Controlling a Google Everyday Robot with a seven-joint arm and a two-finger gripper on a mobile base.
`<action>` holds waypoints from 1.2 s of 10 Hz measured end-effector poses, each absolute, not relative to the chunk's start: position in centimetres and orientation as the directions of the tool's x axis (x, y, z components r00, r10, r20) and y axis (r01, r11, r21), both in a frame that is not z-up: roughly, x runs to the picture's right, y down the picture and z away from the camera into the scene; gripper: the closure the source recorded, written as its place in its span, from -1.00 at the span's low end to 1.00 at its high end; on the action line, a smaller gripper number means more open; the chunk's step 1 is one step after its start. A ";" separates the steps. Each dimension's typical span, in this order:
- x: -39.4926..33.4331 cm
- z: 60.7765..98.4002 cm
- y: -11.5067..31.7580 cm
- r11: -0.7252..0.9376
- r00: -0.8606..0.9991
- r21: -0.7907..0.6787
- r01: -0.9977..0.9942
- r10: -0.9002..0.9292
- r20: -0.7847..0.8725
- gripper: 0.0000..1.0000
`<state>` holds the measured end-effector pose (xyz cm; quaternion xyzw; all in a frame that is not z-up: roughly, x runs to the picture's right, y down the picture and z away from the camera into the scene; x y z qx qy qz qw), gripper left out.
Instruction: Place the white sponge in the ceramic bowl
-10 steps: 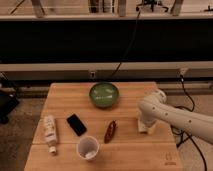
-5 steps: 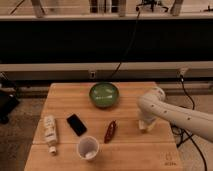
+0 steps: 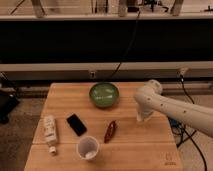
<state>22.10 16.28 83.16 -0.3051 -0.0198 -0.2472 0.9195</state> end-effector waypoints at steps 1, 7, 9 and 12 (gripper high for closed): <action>21.8 83.4 15.5 0.692 0.875 -0.548 0.470 -0.448 0.184 1.00; 17.8 85.0 10.1 0.682 0.847 -0.524 0.510 -0.505 0.167 1.00; 16.5 85.4 9.0 0.674 0.834 -0.517 0.527 -0.526 0.164 1.00; 13.7 86.3 7.4 0.664 0.816 -0.503 0.552 -0.554 0.164 1.00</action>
